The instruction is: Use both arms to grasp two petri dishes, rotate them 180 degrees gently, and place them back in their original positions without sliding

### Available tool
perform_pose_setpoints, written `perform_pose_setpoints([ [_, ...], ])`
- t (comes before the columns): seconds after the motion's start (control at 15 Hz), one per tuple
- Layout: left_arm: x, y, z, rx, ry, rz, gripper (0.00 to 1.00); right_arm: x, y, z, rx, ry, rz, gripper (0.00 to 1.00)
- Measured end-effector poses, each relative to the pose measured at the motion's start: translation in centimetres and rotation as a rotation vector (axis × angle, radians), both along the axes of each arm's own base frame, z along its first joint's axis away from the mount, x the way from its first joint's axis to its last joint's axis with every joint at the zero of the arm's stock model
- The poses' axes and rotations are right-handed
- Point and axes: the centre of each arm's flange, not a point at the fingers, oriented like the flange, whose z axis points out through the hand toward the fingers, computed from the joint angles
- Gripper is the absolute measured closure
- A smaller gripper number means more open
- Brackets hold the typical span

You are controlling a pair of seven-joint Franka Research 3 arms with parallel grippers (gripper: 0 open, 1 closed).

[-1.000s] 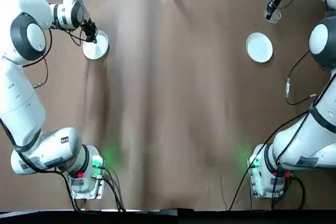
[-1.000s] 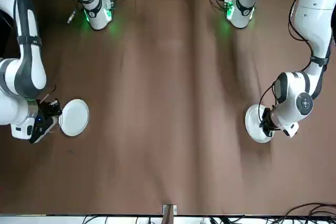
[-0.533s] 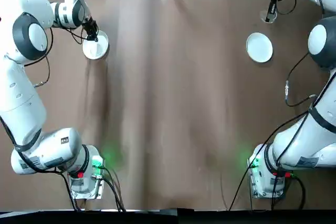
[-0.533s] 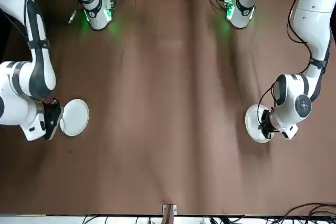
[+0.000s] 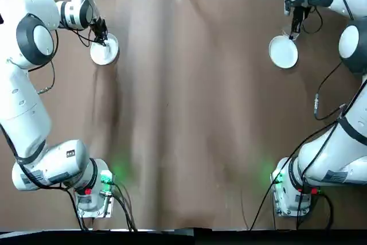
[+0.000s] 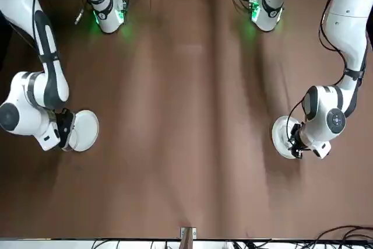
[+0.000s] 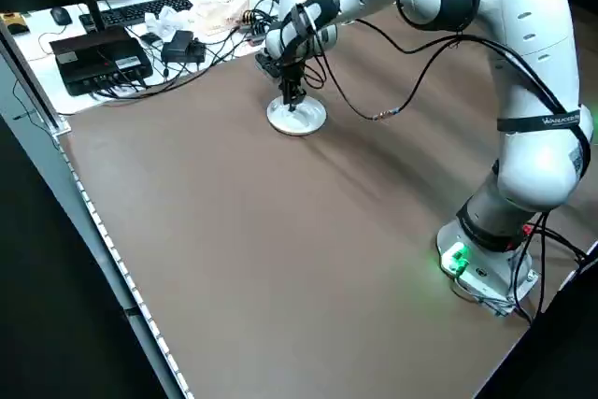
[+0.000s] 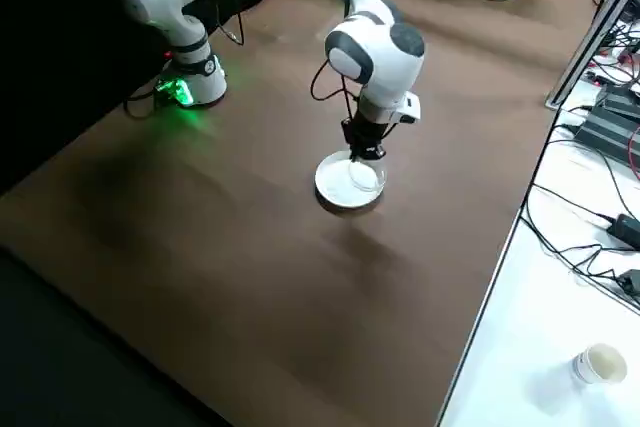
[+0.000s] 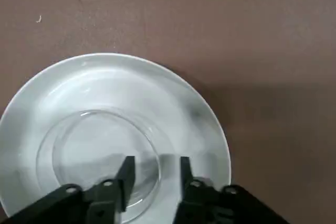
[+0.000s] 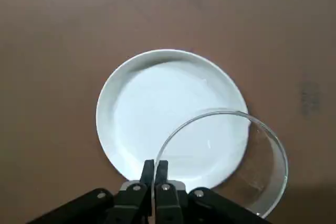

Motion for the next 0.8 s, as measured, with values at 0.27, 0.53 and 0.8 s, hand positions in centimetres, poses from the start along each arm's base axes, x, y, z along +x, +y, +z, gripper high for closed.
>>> perform_pose_setpoints([
  [0.27,0.2,-0.1,0.2,0.002,-0.005,-0.005,0.16,-1.7,0.2,-3.1,0.005,-0.013,0.011,0.96],
  [0.53,0.6,-0.7,0.9,0.026,-0.019,-0.128,0.00,-2.7,0.6,-4.8,0.007,-0.034,0.020,0.96],
  [0.8,1.2,-1.1,2.6,0.043,-0.040,-0.378,0.00,-2.9,0.7,-5.3,0.008,-0.046,0.022,0.96],
])
